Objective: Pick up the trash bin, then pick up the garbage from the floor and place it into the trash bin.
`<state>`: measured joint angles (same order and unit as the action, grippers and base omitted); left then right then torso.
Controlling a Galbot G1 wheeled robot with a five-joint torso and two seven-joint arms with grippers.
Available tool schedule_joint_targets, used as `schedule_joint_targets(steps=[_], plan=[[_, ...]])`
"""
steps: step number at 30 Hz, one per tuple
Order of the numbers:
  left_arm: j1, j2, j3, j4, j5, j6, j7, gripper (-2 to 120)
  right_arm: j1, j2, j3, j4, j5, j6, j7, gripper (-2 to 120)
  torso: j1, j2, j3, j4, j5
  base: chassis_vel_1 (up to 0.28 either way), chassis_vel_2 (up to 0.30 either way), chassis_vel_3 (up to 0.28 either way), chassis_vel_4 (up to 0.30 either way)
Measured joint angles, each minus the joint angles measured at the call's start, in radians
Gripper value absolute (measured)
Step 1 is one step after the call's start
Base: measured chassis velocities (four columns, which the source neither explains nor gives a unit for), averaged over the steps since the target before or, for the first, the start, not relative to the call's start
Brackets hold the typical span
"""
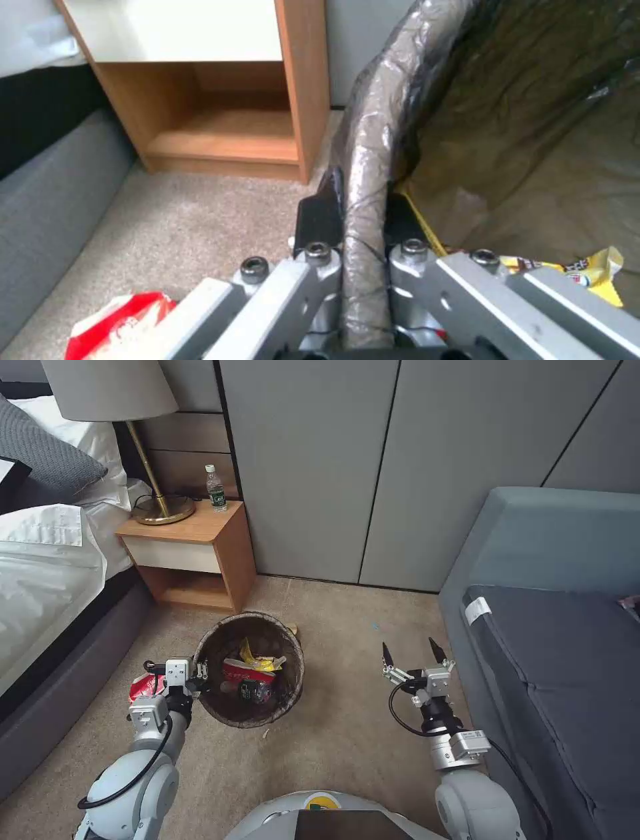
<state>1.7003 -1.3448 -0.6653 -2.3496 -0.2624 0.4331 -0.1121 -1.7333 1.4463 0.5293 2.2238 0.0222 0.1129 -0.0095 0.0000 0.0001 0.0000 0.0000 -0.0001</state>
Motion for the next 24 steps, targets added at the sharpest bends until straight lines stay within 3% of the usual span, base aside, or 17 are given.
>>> schedule_joint_targets(steps=[24], plan=[[0.003,-0.004,-0.001,-0.011,0.0,0.016,-0.002,0,0.015,-0.028,-0.001,-0.012,0.039,-0.021,0.027,100,0.0,0.0,0.0,0.0,0.0001,0.0,0.0,0.0,0.0]])
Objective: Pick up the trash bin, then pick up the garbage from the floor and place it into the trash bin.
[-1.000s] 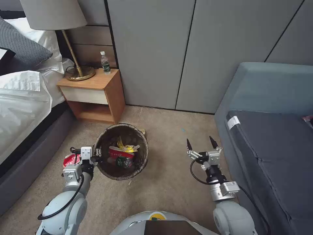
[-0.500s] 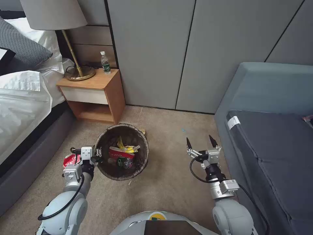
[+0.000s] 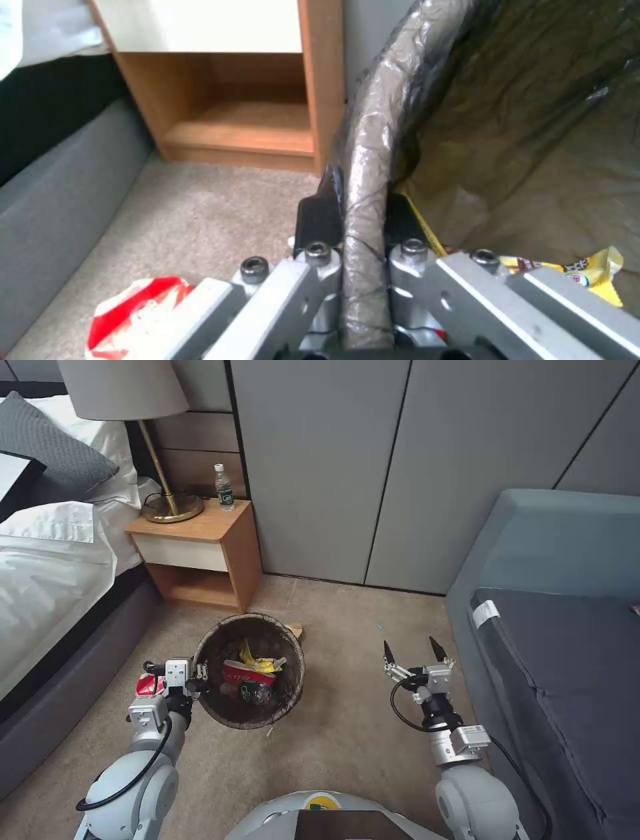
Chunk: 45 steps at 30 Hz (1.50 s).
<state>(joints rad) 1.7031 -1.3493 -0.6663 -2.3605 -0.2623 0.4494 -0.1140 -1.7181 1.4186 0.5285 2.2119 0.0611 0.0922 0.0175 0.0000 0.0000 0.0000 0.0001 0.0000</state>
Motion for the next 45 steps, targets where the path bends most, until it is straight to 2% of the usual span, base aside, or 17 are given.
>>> schedule_joint_targets(steps=[45], plan=[[0.001,0.0,0.005,0.008,0.005,-0.014,0.0,0,0.01,-0.007,0.003,0.0,0.032,-0.044,0.037,100,0.0,0.0,0.0,0.0,-0.0001,0.018,0.024,0.023,0.025]])
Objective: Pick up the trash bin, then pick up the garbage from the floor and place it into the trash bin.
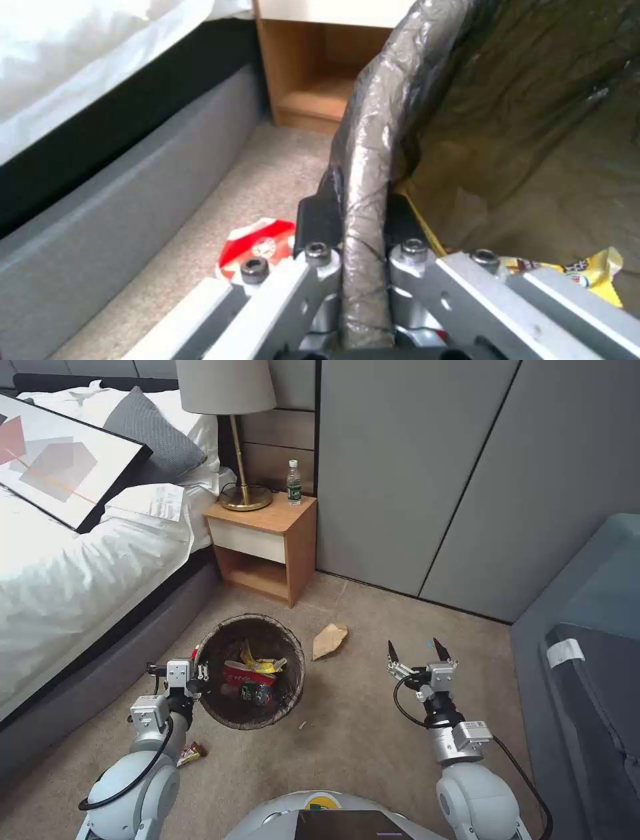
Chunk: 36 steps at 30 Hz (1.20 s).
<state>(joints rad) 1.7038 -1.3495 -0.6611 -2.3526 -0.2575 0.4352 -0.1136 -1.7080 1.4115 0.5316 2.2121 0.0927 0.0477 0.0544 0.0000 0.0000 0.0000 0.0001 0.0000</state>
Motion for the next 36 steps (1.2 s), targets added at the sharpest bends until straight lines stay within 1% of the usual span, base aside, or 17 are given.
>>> schedule_joint_targets(steps=[3,7,22,36], plan=[[0.0,0.001,-0.001,0.001,0.006,-0.004,0.001,0,0.001,0.0,0.0,0.0,0.002,-0.001,0.007,100,0.0,0.0,0.0,0.0002,0.0,0.0,0.0,0.0,0.0],[0.0,0.002,-0.001,0.001,0.007,-0.004,0.002,0,0.001,0.001,0.003,-0.001,0.002,-0.007,0.009,100,0.0,0.0,0.0,-0.0003,0.0,0.0,0.0,0.0,0.0],[-0.003,0.003,-0.003,0.006,0.007,-0.006,0.003,0,0.003,0.002,0.015,-0.007,0.003,-0.022,-0.002,100,0.0,0.0,0.0,-0.0001,0.0,0.0,0.0,0.0,0.0],[-0.004,0.002,-0.003,0.007,0.007,-0.007,0.003,0,0.002,0.002,0.013,-0.008,0.003,-0.02,-0.002,100,0.0,0.0,0.0,0.0,0.0,-0.083,0.097,0.083,-0.09]])
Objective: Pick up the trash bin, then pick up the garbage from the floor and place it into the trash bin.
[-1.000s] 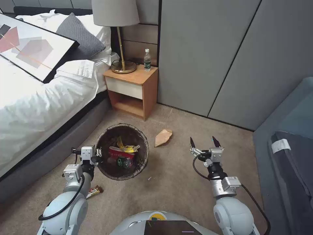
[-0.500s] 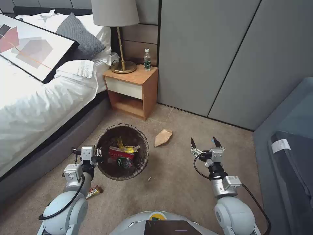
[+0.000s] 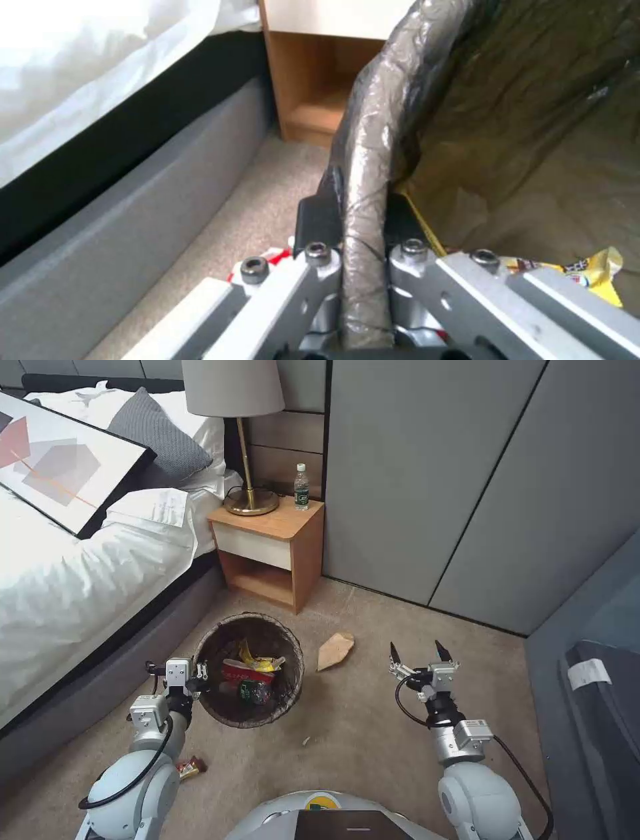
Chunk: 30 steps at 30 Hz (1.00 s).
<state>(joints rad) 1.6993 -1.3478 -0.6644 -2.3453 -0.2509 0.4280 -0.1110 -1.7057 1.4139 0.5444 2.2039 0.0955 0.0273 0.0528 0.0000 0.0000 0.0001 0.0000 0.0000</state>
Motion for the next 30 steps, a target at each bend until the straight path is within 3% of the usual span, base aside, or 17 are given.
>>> schedule_joint_targets(steps=[30], plan=[[0.004,-0.001,-0.003,-0.003,-0.001,-0.004,0.0,0,0.002,-0.003,-0.012,-0.008,-0.003,0.002,0.001,100,0.0,0.0,0.0,-0.0001,0.0,-0.087,0.082,0.078,-0.08]])
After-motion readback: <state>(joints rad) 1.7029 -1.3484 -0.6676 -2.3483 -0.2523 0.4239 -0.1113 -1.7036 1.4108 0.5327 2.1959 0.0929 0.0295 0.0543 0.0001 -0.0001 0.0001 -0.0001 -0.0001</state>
